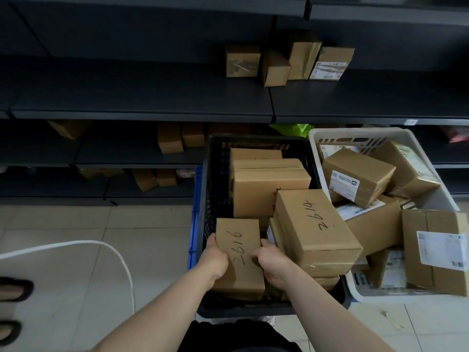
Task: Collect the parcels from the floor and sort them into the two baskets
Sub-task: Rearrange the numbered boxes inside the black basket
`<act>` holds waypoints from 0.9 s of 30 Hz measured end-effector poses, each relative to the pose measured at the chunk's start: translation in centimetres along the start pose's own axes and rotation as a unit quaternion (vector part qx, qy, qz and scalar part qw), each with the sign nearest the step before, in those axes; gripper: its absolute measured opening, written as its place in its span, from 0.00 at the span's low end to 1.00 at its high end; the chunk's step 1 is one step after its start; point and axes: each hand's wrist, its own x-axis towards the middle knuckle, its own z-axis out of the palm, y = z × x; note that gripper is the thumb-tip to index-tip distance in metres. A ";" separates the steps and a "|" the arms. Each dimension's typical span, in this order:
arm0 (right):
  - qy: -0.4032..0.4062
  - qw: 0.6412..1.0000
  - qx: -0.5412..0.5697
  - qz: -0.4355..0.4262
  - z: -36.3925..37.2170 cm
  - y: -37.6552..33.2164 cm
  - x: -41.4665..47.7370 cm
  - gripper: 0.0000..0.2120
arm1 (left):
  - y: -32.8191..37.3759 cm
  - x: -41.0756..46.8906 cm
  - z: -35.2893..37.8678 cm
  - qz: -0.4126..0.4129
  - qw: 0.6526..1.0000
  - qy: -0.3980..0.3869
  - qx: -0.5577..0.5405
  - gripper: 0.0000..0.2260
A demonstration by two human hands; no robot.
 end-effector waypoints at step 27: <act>0.006 0.992 -0.122 0.007 0.3 0.5 0.6 0.14 | -1.1 0.7 1.0 -0.058 0.992 0.046 0.104 0.19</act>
